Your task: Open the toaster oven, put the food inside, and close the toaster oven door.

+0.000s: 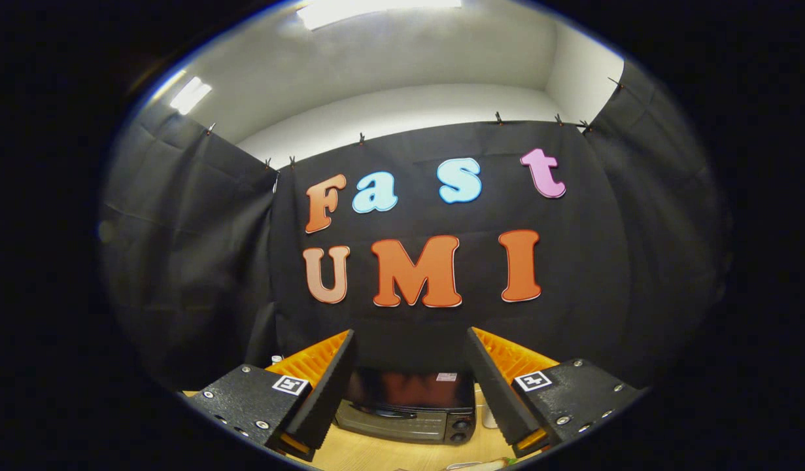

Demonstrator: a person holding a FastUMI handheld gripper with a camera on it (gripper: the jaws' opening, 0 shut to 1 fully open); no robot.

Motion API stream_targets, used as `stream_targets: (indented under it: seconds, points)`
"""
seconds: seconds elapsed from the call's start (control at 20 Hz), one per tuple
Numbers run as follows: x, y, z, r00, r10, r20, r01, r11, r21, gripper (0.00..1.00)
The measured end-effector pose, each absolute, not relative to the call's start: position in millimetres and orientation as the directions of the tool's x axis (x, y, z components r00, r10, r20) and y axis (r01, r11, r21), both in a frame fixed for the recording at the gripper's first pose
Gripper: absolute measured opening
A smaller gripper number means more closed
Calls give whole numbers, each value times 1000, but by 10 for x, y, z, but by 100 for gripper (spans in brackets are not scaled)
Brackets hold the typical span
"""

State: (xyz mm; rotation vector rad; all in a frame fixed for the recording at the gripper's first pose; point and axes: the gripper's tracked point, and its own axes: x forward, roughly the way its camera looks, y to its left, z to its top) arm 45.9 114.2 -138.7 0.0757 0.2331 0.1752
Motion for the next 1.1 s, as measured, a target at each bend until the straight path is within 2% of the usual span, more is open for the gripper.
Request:
stream_targets:
  seconds: [0.3,0.65,1.1]
  points:
    - [798,1475,-2300,935,179,-307,-168,984,62,99]
    - [933,1820,-3435,852,171,-494,-119,984,136,99]
    - [896,1929,-4078,821,90,-564,-96,995,19,99]
